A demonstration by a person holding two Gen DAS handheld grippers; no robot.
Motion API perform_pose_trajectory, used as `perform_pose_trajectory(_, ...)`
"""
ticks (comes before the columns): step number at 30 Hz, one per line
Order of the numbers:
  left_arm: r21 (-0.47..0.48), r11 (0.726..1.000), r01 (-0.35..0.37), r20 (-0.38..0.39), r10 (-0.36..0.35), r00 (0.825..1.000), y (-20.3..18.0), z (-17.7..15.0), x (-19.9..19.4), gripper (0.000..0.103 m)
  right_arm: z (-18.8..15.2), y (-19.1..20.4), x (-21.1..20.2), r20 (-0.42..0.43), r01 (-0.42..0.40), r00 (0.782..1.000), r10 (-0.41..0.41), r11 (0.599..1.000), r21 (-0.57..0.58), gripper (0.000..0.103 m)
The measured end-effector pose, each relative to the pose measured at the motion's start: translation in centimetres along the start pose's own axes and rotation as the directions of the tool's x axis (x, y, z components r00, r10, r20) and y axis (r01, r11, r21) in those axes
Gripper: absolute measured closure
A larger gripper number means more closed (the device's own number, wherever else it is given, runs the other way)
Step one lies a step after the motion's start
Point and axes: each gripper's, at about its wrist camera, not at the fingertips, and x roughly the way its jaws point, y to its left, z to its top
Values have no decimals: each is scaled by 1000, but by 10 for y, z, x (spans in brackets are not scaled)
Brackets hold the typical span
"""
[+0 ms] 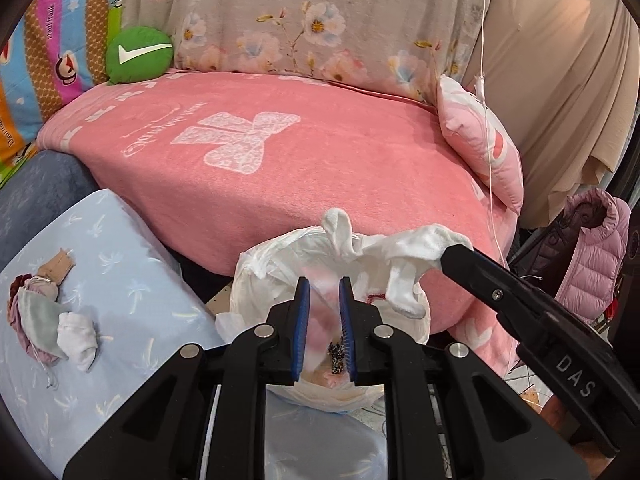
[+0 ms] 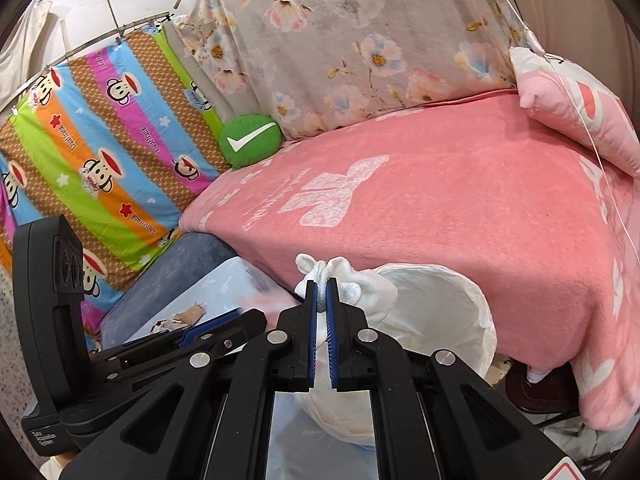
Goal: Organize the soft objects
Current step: 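Carry the pink pad and white sock over the white bin and open both grippers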
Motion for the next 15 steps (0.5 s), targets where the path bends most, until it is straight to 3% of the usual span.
perform_pose_trajectory(2,-1,1000,1,-7,-1,1000,-2,2,4,84,0,-3,1,-1,4,1000,-4,1000,2,98)
perform_pose_trajectory(4,-12,1000,-7,-10,7,1000,-1,2,6,70,1,-5,2,1,5,1000,-5,1000,7,95)
perform_pose_trajectory(5,-19,1000,-15,-8,15,1000,-1,3,7,54,2,-6,2,5,7,1000,-7,1000,10,93)
perform_pose_trajectory(6,-26,999,-23,0,23,1000,0,2,6,44,2,-7,1,6,7,1000,-7,1000,13,93)
perform_pose_trajectory(15,-76,995,-67,11,68,998,17,0,3,42,0,0,8,-13,-1,1000,1,1000,9,80)
